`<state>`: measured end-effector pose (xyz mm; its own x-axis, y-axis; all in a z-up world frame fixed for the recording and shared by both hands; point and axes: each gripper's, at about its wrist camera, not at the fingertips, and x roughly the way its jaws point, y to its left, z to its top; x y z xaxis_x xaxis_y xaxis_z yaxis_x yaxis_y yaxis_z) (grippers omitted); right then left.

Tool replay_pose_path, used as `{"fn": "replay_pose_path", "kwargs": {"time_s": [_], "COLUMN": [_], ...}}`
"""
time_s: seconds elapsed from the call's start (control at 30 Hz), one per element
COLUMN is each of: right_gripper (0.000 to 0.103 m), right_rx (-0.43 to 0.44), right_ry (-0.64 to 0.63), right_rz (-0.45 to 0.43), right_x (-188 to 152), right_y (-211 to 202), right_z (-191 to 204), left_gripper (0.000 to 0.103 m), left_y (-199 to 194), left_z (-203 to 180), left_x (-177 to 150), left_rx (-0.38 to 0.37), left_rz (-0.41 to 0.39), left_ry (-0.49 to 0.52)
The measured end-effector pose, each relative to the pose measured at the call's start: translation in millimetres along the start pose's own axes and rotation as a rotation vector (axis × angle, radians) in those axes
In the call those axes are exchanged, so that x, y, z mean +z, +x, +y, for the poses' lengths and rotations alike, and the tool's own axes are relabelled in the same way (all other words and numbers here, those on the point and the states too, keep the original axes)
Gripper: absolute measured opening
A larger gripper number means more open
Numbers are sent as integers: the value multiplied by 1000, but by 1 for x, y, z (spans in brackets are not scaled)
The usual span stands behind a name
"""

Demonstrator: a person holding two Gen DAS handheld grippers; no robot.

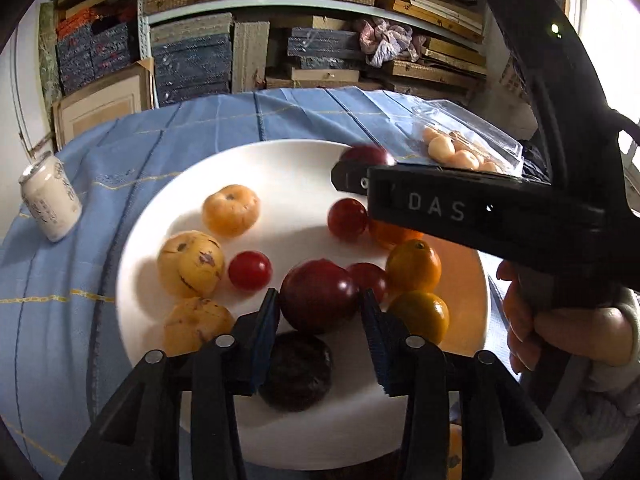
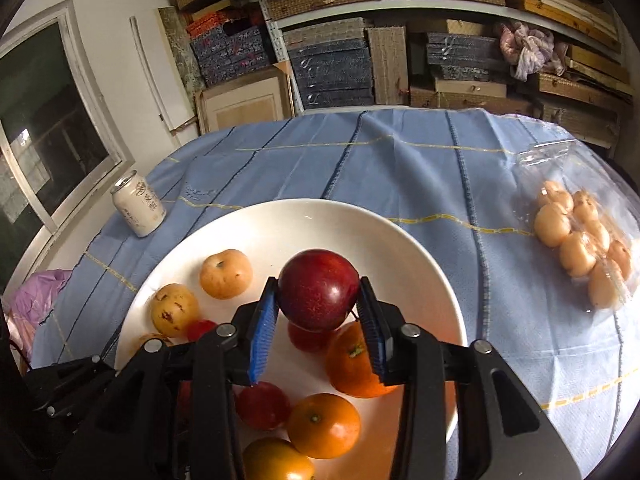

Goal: Organize fruits
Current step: 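Carry both red apples over the white plate and open both tools to release them, then move the left tool to a yellow-orange round fruit while the right tool approaches an orange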

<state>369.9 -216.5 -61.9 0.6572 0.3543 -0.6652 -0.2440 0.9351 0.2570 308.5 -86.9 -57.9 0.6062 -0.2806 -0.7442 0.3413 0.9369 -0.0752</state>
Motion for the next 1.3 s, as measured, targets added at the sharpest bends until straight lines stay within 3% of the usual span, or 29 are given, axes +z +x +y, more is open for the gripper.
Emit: {"fn": "replay_pose_path", "kwargs": {"time_s": [0.03, 0.13, 0.23, 0.37, 0.6, 0.83, 1.0, 1.3], "right_gripper": [47, 49, 51, 79, 92, 93, 95, 95], "right_rx": [3, 8, 31, 97, 131, 76, 69, 84], "right_ry": [4, 2, 13, 37, 0, 4, 16, 59], "right_rz": [-12, -41, -91, -193, -246, -274, -267, -228], "right_x": [0, 2, 2, -9, -68, -151, -155, -149], "right_y": [-3, -14, -42, -99, -178, -192, -189, -182], "right_z": [0, 2, 5, 11, 19, 7, -2, -9], "left_gripper": [59, 68, 72, 73, 73, 74, 74, 74], "left_y": [-2, -12, -29, -57, -88, -103, -104, -106], "left_z": [1, 4, 6, 14, 11, -17, -39, -34], "left_x": [1, 2, 4, -5, -55, -112, -134, -135], "left_rx": [3, 16, 53, 74, 111, 72, 58, -49], "left_rz": [-6, -38, -80, -105, -68, -71, -82, -56], "left_ry": [-5, -15, -12, -34, 4, 97, 228, 216]}}
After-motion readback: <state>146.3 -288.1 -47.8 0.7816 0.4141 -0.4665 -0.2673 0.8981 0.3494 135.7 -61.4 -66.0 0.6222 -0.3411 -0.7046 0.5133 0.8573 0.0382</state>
